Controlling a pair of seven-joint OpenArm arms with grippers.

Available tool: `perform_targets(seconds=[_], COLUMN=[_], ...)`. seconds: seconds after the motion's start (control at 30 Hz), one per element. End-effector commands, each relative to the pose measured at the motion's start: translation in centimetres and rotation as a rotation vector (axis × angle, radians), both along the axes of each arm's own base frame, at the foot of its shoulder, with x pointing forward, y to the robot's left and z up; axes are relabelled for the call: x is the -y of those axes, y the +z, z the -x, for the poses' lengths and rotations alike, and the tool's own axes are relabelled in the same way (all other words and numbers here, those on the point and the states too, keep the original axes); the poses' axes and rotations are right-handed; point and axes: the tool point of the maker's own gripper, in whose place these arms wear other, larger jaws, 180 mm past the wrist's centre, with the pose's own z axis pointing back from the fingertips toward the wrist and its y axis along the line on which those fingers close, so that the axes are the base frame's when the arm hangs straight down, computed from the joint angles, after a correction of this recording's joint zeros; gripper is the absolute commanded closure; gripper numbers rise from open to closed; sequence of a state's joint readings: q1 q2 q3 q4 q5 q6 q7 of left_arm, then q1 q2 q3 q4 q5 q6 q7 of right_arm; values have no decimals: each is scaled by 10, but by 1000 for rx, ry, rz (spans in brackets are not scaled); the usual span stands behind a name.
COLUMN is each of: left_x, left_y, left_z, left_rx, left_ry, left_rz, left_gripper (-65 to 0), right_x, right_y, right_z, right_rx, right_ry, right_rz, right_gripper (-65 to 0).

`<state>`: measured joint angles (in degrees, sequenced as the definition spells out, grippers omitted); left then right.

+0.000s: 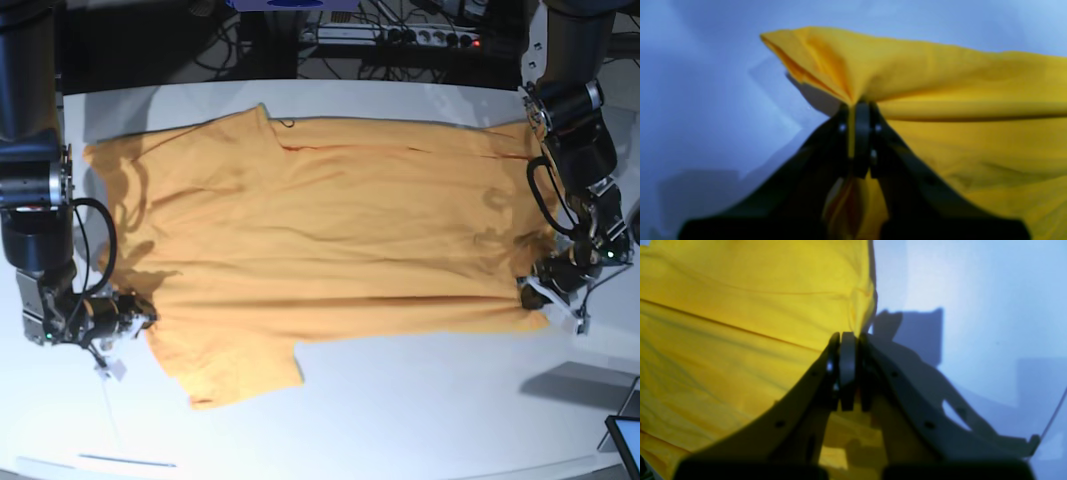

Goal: Fold the T-shirt properly
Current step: 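Lift the hem with both grippers and fold it toward the collar edge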

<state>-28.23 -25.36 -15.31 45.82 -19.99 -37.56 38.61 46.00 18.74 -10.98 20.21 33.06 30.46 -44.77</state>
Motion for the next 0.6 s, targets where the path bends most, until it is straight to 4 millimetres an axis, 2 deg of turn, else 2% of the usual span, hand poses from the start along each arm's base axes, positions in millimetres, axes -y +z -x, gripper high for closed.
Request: perform_targets(seconds=[0.0, 0.13, 0.27, 0.43, 0.57], left_x=[-14, -14, -10, -8, -7], left_y=[29, 44, 60, 58, 57], left_z=[-11, -13, -17, -16, -15], left_rx=[68, 77, 109, 86, 82], left_ry=[15, -6, -22, -37, -40], left_rz=[-37, -81, -110, -121, -122], left_gripper=[0, 0, 0, 0, 0], right_x=[10, 11, 23, 34, 35], right_y=[5, 9, 23, 32, 35], right_z=[-2, -5, -11, -12, -13], right_rx=[-13, 3, 56, 72, 82], right_ry=[9, 12, 18, 32, 36], right_rz=[43, 47, 74, 109, 109], right_gripper=[-3, -3, -3, -3, -3])
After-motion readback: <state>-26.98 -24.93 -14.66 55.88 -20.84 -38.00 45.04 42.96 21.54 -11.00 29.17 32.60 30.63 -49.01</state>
